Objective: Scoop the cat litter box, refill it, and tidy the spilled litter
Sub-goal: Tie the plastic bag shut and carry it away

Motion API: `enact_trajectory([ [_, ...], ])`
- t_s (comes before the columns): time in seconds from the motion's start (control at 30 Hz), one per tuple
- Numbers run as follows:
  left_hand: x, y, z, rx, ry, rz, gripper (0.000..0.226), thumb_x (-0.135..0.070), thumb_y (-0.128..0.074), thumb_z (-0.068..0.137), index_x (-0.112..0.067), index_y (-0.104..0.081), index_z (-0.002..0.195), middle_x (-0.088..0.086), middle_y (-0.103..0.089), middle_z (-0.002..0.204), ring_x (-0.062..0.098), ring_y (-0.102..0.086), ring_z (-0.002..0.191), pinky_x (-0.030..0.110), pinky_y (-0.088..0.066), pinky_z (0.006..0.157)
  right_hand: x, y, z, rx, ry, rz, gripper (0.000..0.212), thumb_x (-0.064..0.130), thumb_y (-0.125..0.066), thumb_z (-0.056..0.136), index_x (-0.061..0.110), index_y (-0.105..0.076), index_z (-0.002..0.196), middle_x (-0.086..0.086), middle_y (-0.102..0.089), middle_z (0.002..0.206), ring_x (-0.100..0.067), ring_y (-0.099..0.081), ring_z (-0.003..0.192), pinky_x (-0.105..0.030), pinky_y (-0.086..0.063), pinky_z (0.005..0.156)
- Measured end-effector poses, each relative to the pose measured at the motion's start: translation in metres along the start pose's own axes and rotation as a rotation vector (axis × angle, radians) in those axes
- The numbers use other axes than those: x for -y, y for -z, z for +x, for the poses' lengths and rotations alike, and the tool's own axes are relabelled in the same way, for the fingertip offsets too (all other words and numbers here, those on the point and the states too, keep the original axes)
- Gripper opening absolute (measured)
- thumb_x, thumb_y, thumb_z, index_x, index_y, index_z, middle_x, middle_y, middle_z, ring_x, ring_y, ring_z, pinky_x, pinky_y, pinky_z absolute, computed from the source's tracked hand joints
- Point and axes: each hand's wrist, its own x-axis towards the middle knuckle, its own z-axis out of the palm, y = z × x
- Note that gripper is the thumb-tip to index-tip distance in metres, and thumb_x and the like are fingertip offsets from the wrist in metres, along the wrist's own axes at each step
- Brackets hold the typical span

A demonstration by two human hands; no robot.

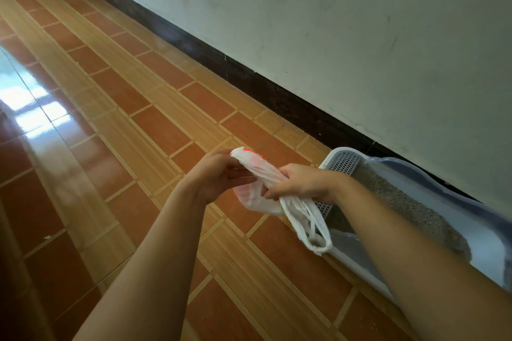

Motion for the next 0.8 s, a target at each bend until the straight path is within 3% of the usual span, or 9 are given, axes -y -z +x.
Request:
enact_trajectory([
  [0.1,-0.006,-0.002,-0.003,0.074,0.000,-0.147,0.023,-0.014,-0.046,0.087,-0.002,-0.054,0.104,0.017,-0.063,0.088,0.028,-0.068,0.077,0.037,-0.059,0.074,-0.011,-0.007,0.002,0.010,0.022,0.174,0.016,0.011,-0.065,0.083,0.013,-0.057,0.097,-0.003,-0.063,0.084,-0.014,-0.063,0.073,-0.024,-0.054,0.067],
  [0.17,-0.009,-0.004,-0.002,0.080,-0.027,-0.078,0.048,-0.033,-0.062,0.080,-0.003,-0.052,0.116,0.015,-0.064,0.096,0.026,-0.067,0.085,0.036,-0.057,0.077,-0.017,-0.012,0.002,0.049,0.044,0.280,0.025,0.013,-0.065,0.083,0.013,-0.057,0.107,-0.002,-0.069,0.085,-0.014,-0.067,0.077,-0.025,-0.056,0.068],
  [0.23,-0.012,-0.005,0.000,0.086,-0.062,-0.043,0.065,-0.033,-0.067,0.074,-0.003,-0.046,0.128,0.017,-0.062,0.112,0.027,-0.064,0.100,0.038,-0.053,0.088,-0.020,-0.017,0.005,0.079,0.060,0.327,0.036,0.015,-0.065,0.084,0.021,-0.054,0.118,-0.002,-0.072,0.088,-0.016,-0.069,0.081,-0.026,-0.056,0.067],
  [0.33,-0.014,-0.006,0.003,0.044,-0.121,-0.165,0.047,-0.010,-0.065,0.080,-0.010,-0.049,0.124,0.016,-0.059,0.115,0.024,-0.066,0.095,0.035,-0.057,0.078,-0.026,-0.025,0.012,0.121,0.100,0.392,0.036,0.019,-0.058,0.089,0.029,-0.051,0.123,-0.006,-0.070,0.092,-0.020,-0.068,0.086,-0.034,-0.056,0.077],
  [0.4,-0.016,-0.007,0.003,0.033,-0.154,-0.212,0.033,-0.002,-0.057,0.085,-0.007,-0.051,0.118,0.011,-0.065,0.090,0.016,-0.067,0.069,0.028,-0.056,0.060,-0.029,-0.030,0.017,0.149,0.131,0.449,0.029,0.019,-0.054,0.092,0.025,-0.055,0.121,-0.004,-0.064,0.085,-0.019,-0.063,0.081,-0.041,-0.052,0.085],
  [0.5,-0.018,-0.006,-0.001,0.125,-0.192,-0.145,0.013,-0.002,-0.047,0.089,-0.002,-0.049,0.102,0.000,-0.060,0.055,0.009,-0.059,0.050,0.022,-0.051,0.052,-0.032,-0.036,0.021,0.159,0.167,0.538,0.029,0.016,-0.050,0.094,0.019,-0.056,0.122,0.001,-0.057,0.079,-0.011,-0.056,0.074,-0.042,-0.049,0.090],
  [0.63,-0.021,0.002,-0.006,0.314,-0.258,-0.124,0.021,-0.012,-0.057,0.084,-0.004,-0.055,0.102,0.008,-0.068,0.078,0.017,-0.067,0.069,0.030,-0.058,0.069,-0.044,-0.040,0.023,0.137,0.163,0.675,0.032,0.013,-0.050,0.093,0.009,-0.053,0.125,0.003,-0.057,0.078,-0.008,-0.055,0.073,-0.040,-0.052,0.088],
  [0.73,-0.024,0.005,-0.013,0.485,-0.261,-0.126,0.041,-0.018,-0.076,0.068,-0.003,-0.061,0.103,0.013,-0.069,0.090,0.023,-0.068,0.079,0.035,-0.058,0.076,-0.053,-0.038,0.024,0.098,0.140,0.780,0.020,0.012,-0.056,0.087,0.006,-0.058,0.106,-0.001,-0.056,0.075,-0.010,-0.053,0.069,-0.038,-0.053,0.083],
  [0.8,-0.026,0.005,-0.017,0.578,-0.233,-0.113,0.039,-0.021,-0.080,0.065,-0.005,-0.067,0.097,0.012,-0.071,0.088,0.022,-0.070,0.079,0.033,-0.058,0.074,-0.054,-0.036,0.019,0.090,0.131,0.814,0.013,0.005,-0.053,0.087,0.009,-0.062,0.094,-0.004,-0.051,0.071,-0.012,-0.052,0.067,-0.037,-0.054,0.081],
])
